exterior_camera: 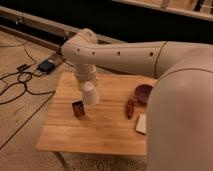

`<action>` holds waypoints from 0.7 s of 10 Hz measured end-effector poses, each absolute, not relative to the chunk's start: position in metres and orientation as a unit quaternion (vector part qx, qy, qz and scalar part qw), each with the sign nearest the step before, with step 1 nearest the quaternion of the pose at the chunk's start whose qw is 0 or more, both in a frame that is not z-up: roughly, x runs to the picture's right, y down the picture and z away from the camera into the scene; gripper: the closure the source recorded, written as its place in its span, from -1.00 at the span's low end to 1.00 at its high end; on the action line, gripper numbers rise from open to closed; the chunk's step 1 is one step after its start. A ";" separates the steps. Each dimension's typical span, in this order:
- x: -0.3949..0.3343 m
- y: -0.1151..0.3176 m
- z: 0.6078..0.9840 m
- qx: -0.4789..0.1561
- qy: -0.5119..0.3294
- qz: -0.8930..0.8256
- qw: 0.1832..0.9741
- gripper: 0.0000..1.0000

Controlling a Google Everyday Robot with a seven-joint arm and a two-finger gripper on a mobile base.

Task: Place the ceramic cup over the eraser

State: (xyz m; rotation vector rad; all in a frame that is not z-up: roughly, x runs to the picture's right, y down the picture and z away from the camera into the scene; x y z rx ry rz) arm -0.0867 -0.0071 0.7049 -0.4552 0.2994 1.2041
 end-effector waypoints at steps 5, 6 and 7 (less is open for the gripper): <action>-0.119 0.006 0.691 -0.223 0.113 0.540 0.803 1.00; -0.128 0.009 0.692 -0.229 0.103 0.533 0.808 1.00; -0.133 0.009 0.694 -0.231 0.097 0.529 0.811 1.00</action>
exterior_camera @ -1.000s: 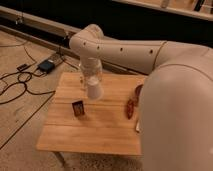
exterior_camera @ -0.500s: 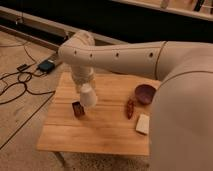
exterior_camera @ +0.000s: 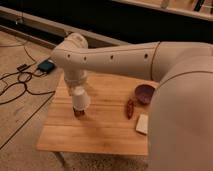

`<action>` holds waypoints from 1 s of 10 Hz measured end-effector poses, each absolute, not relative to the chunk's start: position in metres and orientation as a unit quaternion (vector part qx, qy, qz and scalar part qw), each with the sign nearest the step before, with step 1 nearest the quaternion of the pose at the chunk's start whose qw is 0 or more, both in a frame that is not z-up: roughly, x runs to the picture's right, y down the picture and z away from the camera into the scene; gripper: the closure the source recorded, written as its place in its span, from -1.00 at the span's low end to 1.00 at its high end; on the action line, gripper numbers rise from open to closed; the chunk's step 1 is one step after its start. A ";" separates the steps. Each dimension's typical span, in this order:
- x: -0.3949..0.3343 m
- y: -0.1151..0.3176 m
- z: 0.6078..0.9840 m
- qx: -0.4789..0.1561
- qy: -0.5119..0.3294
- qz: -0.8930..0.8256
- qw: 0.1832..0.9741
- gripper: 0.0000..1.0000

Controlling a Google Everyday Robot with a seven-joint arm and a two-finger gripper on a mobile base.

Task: Place the ceramic cup over the eraser

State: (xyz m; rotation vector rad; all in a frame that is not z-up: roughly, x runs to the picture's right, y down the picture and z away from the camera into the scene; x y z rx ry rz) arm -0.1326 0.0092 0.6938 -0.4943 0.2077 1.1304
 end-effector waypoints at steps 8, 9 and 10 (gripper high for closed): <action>-0.152 0.022 0.739 -0.270 0.086 0.494 0.822 1.00; -0.153 0.024 0.746 -0.275 0.088 0.492 0.821 1.00; -0.153 0.025 0.752 -0.278 0.091 0.491 0.821 1.00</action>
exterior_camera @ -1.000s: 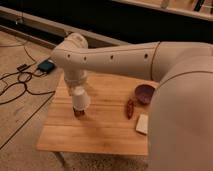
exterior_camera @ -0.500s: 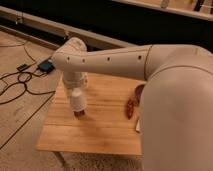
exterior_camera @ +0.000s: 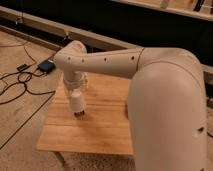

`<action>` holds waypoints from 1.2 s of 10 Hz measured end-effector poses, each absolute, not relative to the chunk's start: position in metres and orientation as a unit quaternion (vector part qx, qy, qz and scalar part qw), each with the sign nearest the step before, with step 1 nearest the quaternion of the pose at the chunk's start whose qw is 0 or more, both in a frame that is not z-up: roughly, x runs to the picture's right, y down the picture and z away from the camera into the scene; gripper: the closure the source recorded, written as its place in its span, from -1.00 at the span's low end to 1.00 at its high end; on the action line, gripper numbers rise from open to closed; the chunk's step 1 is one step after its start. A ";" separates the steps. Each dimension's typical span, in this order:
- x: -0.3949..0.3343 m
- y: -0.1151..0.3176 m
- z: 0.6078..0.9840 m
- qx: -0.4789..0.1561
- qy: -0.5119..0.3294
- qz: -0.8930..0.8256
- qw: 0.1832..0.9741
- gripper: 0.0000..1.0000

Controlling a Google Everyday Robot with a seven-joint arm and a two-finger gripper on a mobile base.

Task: Place the ceramic cup over the eraser

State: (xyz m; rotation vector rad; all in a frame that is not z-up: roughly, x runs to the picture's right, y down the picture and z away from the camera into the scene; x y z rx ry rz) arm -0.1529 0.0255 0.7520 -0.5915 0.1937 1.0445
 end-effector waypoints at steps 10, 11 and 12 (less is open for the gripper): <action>-0.149 0.056 0.809 -0.272 0.091 0.482 0.828 1.00; -0.151 0.062 0.810 -0.277 0.092 0.480 0.828 1.00; -0.153 0.066 0.811 -0.279 0.092 0.478 0.828 1.00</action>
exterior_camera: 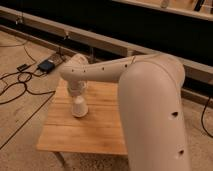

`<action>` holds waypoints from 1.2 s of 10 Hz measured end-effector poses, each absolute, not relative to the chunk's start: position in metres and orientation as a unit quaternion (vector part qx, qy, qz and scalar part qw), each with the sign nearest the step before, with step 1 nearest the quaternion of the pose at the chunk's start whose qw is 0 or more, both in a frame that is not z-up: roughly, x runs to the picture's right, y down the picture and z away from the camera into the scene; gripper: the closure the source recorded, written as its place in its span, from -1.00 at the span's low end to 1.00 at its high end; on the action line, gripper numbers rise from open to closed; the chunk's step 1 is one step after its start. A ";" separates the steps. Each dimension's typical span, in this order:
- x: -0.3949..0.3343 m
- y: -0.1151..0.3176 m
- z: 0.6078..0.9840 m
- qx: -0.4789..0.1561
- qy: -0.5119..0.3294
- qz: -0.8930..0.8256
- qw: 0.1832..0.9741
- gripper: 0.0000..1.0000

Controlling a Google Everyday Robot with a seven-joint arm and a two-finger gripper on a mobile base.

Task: Place the ceramic cup over the eraser

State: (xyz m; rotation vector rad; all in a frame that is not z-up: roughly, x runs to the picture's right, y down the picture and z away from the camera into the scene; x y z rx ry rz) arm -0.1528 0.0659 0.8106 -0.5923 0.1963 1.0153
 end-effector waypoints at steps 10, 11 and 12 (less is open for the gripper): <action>-0.147 0.071 0.830 -0.267 0.086 0.493 0.824 -0.60; -0.146 0.072 0.830 -0.268 0.085 0.494 0.823 -0.60; -0.146 0.073 0.829 -0.272 0.082 0.496 0.821 -0.60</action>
